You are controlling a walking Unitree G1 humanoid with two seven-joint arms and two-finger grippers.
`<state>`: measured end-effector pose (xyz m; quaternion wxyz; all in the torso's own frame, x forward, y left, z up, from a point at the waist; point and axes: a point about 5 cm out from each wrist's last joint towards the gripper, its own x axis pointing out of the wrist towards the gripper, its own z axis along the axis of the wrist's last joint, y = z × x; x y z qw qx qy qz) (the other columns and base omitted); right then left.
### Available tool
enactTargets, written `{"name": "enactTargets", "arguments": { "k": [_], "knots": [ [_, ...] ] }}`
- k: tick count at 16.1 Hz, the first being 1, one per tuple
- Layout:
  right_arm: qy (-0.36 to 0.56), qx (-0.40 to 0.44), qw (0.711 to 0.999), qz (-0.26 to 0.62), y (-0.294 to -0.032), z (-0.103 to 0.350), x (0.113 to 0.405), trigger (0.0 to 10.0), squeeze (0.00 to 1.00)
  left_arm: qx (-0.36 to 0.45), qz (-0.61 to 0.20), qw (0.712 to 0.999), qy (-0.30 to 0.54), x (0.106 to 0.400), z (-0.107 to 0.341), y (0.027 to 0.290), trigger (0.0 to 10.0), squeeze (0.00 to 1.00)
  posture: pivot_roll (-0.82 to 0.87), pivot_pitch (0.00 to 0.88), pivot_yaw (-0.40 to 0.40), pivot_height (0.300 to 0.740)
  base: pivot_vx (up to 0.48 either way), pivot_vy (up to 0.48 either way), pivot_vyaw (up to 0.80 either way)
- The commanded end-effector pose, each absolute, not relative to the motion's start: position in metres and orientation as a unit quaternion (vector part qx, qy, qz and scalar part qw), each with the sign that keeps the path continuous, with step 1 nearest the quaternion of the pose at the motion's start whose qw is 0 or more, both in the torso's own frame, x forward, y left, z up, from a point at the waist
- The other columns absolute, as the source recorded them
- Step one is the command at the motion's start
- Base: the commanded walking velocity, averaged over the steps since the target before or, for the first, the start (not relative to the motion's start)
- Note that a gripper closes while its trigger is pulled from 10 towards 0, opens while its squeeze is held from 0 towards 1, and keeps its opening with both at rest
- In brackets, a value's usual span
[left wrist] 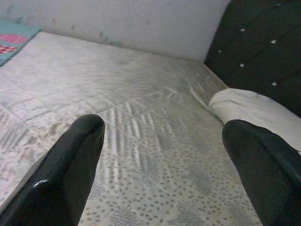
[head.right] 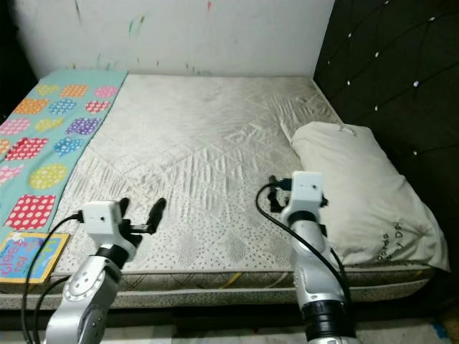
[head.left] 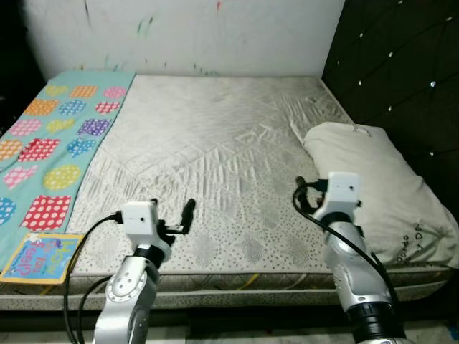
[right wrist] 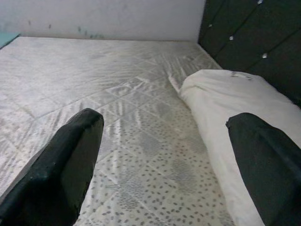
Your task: Clean up the room
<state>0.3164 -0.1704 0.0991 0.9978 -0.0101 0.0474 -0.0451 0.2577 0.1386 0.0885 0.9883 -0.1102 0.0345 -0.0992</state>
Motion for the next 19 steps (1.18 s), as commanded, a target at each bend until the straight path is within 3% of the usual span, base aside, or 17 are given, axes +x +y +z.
{"name": "enactTargets", "arguments": {
  "k": [1,19],
  "knots": [
    [0.040,-0.011,0.998,-0.045,-0.1715,0.1035,0.3182,10.0,0.00,-0.109,-0.105,0.988,0.031,0.2568,0.0907,0.1377,10.0,0.00,-0.10,0.000,-0.021,0.740,0.000,0.000,0.00],
    [0.051,-0.012,0.998,-0.046,-0.1727,0.0972,0.3120,10.0,0.00,-0.122,-0.097,0.987,0.039,0.2541,0.0892,0.1392,10.0,0.00,-0.09,0.000,-0.016,0.740,0.000,0.034,0.00]
  ]
}}
